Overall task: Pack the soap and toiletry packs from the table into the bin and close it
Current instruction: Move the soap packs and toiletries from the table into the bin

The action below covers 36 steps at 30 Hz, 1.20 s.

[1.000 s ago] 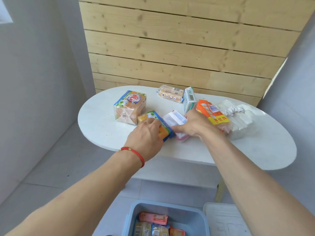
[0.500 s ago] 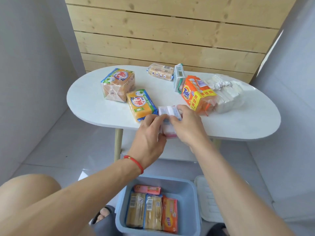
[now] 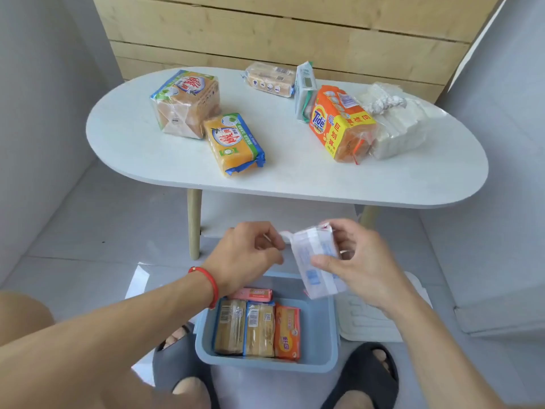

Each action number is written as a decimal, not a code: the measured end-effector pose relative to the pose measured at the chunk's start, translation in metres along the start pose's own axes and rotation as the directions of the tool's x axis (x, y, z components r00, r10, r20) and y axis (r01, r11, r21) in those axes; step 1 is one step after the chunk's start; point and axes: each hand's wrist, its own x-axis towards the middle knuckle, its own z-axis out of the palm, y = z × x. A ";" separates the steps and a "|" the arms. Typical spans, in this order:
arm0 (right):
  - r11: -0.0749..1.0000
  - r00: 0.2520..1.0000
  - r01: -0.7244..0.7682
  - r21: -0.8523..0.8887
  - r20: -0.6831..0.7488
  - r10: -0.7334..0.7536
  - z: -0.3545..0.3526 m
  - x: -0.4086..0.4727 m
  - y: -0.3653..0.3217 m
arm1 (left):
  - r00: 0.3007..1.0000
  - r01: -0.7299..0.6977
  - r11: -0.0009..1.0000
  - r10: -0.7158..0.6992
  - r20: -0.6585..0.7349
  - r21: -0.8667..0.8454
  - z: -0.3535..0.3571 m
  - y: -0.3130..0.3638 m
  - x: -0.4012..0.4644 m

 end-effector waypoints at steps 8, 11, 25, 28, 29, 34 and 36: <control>0.729 0.983 0.104 -0.677 0.182 0.028 0.115 -0.006 0.105 | 0.964 0.147 0.428 -0.266 -0.031 0.892 0.007 -0.144 0.007; 0.581 0.971 0.175 -0.795 0.236 0.029 0.143 -0.005 0.124 | 0.948 0.171 0.531 -0.319 0.009 0.830 0.018 -0.158 0.004; 0.475 0.906 0.355 -0.805 0.422 0.037 0.160 0.010 0.167 | 0.945 0.205 0.579 -0.328 -0.005 0.789 0.015 -0.161 0.008; 0.488 0.908 0.261 -0.833 0.384 0.170 0.155 -0.007 0.169 | 0.941 0.228 0.597 -0.337 -0.017 0.770 0.015 -0.163 0.009; 0.515 0.907 0.215 -0.829 0.366 0.210 0.155 -0.010 0.171 | 0.941 0.233 0.600 -0.337 -0.022 0.765 0.015 -0.163 0.010; 0.596 0.844 0.089 -0.798 0.378 0.380 0.156 -0.007 0.168 | 0.940 0.231 0.585 -0.340 -0.024 0.777 0.015 -0.164 0.013; 0.593 0.832 0.069 -0.802 0.374 0.409 0.159 -0.010 0.166 | 0.942 0.231 0.570 -0.335 -0.034 0.788 0.015 -0.164 0.014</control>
